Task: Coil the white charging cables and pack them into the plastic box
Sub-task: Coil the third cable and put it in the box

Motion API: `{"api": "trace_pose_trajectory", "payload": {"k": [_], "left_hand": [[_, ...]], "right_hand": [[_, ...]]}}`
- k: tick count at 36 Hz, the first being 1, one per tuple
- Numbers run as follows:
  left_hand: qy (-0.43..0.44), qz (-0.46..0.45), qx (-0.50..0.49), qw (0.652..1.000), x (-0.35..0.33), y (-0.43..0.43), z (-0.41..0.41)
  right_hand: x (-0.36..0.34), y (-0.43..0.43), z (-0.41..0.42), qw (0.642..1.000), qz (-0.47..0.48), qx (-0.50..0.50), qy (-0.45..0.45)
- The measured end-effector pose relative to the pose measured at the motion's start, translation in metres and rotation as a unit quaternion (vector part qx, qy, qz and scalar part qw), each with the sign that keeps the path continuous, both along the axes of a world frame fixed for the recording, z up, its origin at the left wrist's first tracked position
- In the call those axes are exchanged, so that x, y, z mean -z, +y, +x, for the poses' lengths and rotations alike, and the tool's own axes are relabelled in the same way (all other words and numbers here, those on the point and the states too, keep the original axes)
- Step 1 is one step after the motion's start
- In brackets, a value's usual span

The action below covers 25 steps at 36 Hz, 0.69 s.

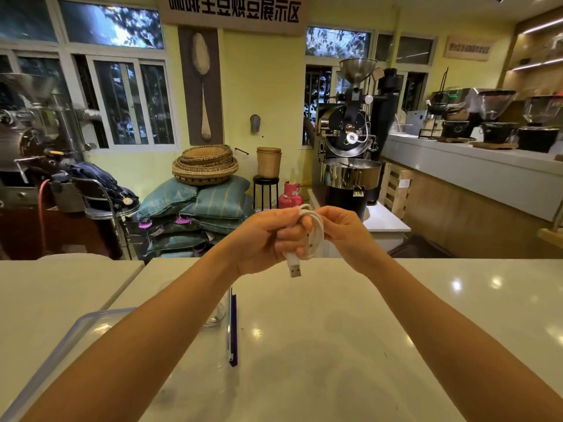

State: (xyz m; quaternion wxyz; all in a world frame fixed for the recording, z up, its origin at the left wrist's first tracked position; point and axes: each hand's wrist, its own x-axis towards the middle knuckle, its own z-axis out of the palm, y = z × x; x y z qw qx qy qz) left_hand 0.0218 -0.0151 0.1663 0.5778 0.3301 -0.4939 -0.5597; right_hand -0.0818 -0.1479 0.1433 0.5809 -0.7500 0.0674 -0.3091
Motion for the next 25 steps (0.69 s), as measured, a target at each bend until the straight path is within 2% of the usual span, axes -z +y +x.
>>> {"api": "trace_pose_trajectory", "payload": {"k": [5,8,15,25], "left_hand": [[0.015,0.01,-0.042,0.999,-0.003,-0.002,-0.002],[0.018,0.024,-0.076,0.997,-0.003,-0.005,-0.002],[0.042,0.06,-0.087,0.994,-0.001,-0.007,0.005],[0.036,0.098,-0.09,0.99,0.002,-0.007,0.01]], "right_hand": [[0.002,0.008,0.007,0.998,-0.035,0.052,-0.007],[0.003,0.011,0.009,0.999,0.016,0.05,-0.007],[0.002,0.02,0.009,0.986,0.164,0.002,-0.008],[0.001,0.02,0.007,0.974,0.225,0.001,0.002]]}}
